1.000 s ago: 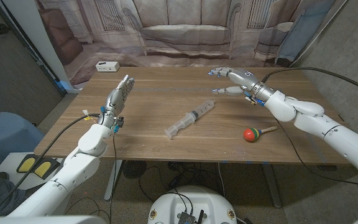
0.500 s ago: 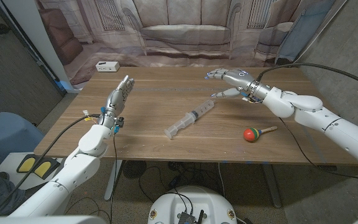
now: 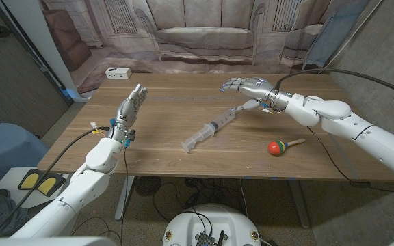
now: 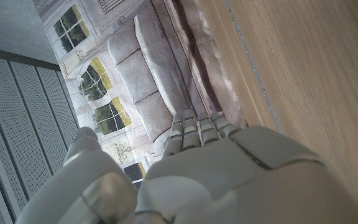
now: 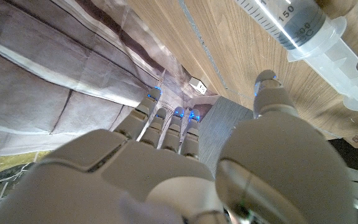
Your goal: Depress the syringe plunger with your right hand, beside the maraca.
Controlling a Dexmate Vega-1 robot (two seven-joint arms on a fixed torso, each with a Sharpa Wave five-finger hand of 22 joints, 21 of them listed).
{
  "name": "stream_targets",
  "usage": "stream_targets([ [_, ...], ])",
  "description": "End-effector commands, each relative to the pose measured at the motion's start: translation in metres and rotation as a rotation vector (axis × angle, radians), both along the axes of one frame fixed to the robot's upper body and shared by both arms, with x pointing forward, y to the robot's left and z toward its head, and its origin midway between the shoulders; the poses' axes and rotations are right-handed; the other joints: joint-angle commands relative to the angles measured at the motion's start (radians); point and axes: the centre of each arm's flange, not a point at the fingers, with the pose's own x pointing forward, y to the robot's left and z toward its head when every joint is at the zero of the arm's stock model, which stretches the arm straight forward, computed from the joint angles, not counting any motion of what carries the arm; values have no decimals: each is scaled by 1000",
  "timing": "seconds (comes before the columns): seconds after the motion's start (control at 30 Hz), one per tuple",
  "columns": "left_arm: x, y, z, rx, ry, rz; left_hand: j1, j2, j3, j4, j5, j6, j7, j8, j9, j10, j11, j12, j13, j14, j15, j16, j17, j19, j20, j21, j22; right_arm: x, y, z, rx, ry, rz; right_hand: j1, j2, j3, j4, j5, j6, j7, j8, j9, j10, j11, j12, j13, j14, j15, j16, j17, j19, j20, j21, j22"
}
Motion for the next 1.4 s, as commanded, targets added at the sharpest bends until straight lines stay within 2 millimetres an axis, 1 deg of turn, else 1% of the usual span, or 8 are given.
stream_targets([
  [0.03, 3, 1, -8, -19, 19, -8, 10, 6, 0, -3, -4, 9, 0, -2, 4, 3, -1, -4, 5, 2, 1, -3, 5, -2, 7, -5, 4, 6, 14, -4, -102, -26, -28, -26, -7, -4, 14, 15, 4, -1, 7, 3, -16, 8, -3, 0, -69, 6, 0, 6, -127, -24, -7, 2],
  [0.13, 4, 3, -11, -27, 27, -8, 10, 7, 0, -3, -4, 9, 0, -2, 4, 4, 0, -5, 5, 2, 0, -3, 5, -2, 7, -5, 4, 8, 18, -5, -135, -20, -33, -32, -10, -6, 16, 17, 17, -5, 11, 2, -17, 5, -2, 0, -79, 4, 2, 5, -158, -31, -7, 2],
  [0.27, 4, 5, -12, -27, 28, -2, 10, 8, 0, -3, -4, 10, -1, -2, 4, 4, -4, -5, 5, 2, 1, -3, 5, -3, 7, -5, 4, 11, 20, -5, -158, -2, -38, -47, -14, -9, 20, 24, 29, -11, 14, 2, -9, -1, 2, 0, -80, 2, 12, 3, -269, -16, -6, 4],
  [0.4, 3, 6, -13, -29, 29, 2, 11, 9, 0, -3, -4, 9, -1, -3, 4, 4, -1, -6, 5, 2, 2, -3, 5, -3, 8, -5, 4, 14, 23, -4, -174, 13, -48, -52, -15, -10, 21, 25, 35, -12, 15, 2, -5, 2, 4, -1, -73, 5, 16, 3, -277, -13, 0, 5],
  [0.67, 3, 7, -15, -39, 35, 5, 11, 11, 0, -3, -4, 11, -4, -3, 4, 3, -3, -8, 5, 1, 0, -4, 5, -4, 12, -6, 4, 16, 30, 0, -211, 29, -48, -55, -13, -8, 19, 33, -5, -10, -1, 3, -41, 12, -6, -1, -56, 1, 22, -1, -183, -18, 40, 4],
  [0.9, 2, 7, -14, -34, 34, 7, 12, 12, 1, -3, -5, 12, -4, -4, 4, 4, -6, -9, 5, 2, -1, -4, 5, -5, 14, -6, 4, 19, 35, -2, -249, 56, -62, -51, -11, -4, 16, 36, -30, -10, -6, 3, -57, 12, -9, 0, -55, 2, 22, -2, -169, -18, 41, 3],
  [1.27, 3, 5, -15, -25, 59, 6, 14, 14, 1, -3, -5, 13, -5, -4, 4, 5, -3, -10, 5, 1, -1, -4, 5, -6, 16, -6, 4, 25, 48, 1, -316, 121, -120, -15, -7, 12, -1, 45, -83, -2, -9, 5, -72, 14, -6, 2, -24, -9, 26, -5, -80, -16, 57, 2],
  [1.4, 2, 4, -14, -23, 61, 6, 14, 15, 1, -3, -5, 14, -5, -4, 4, 5, -5, -10, 5, 2, -2, -4, 5, -6, 16, -6, 4, 28, 51, -2, -349, 137, -139, -7, -7, 16, -3, 46, -115, -26, -13, 5, -89, 3, -9, 2, -30, -4, 22, -4, -81, -10, 50, 2],
])
